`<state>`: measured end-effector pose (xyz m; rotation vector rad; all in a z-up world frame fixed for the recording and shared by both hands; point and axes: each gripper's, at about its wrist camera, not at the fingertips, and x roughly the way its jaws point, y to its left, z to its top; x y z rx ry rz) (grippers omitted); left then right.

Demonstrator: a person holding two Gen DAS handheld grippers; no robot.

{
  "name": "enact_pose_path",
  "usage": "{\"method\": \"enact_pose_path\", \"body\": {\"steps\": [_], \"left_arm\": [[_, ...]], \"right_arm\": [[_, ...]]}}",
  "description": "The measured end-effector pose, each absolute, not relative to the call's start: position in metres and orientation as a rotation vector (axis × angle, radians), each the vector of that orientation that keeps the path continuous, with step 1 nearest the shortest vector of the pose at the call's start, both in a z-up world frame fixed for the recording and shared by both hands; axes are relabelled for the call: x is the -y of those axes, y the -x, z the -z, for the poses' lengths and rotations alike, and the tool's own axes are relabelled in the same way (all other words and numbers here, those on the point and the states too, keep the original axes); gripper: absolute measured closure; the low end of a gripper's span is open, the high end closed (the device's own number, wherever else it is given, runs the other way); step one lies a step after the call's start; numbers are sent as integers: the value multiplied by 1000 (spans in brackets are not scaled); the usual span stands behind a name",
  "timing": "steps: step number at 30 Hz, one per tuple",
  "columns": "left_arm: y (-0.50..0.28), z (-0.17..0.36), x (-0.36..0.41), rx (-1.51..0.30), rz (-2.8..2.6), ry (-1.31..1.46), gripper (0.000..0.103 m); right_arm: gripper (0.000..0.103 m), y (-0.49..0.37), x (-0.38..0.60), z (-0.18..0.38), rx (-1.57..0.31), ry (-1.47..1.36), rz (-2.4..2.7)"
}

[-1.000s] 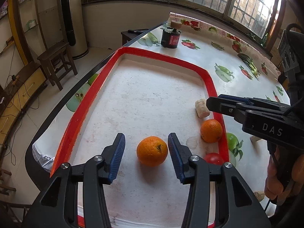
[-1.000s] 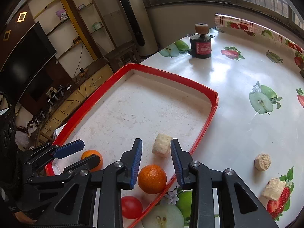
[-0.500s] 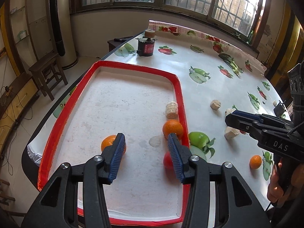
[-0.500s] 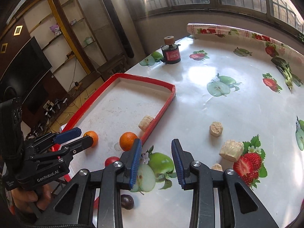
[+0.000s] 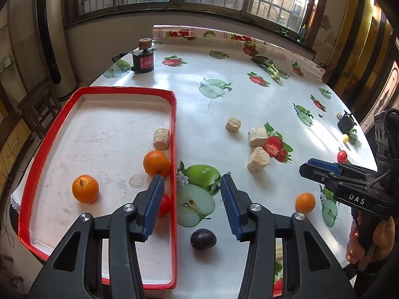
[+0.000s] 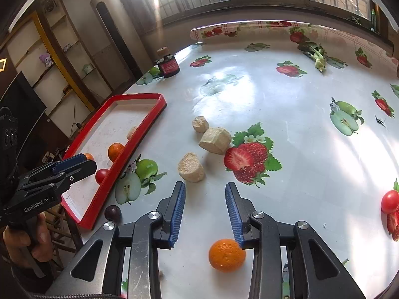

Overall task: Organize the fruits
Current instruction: 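Grasp a beige porous block with the left tool while the right tool grasps a red tomato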

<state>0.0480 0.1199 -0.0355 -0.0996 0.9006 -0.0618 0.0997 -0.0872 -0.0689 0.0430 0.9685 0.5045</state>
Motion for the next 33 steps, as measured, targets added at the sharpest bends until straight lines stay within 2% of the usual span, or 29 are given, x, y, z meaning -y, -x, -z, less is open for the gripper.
{"method": "enact_pose_path", "body": {"steps": [14,25,29,33], "left_arm": [[-70,51,-56,-961,171,50,58],[-99,68,-38,-1013,196,53,58],[-113,79,-32,-1039,199,47,58],[-125,92,-24,-1062,197,33,58]], "right_arm": [[67,-82,163,79,-961,-103,-361],[67,-91,248,91,-965,-132,-146],[58,-97,273,94,-960,-144,-65],[58,-106,288,97,-959,-159,-26]]}}
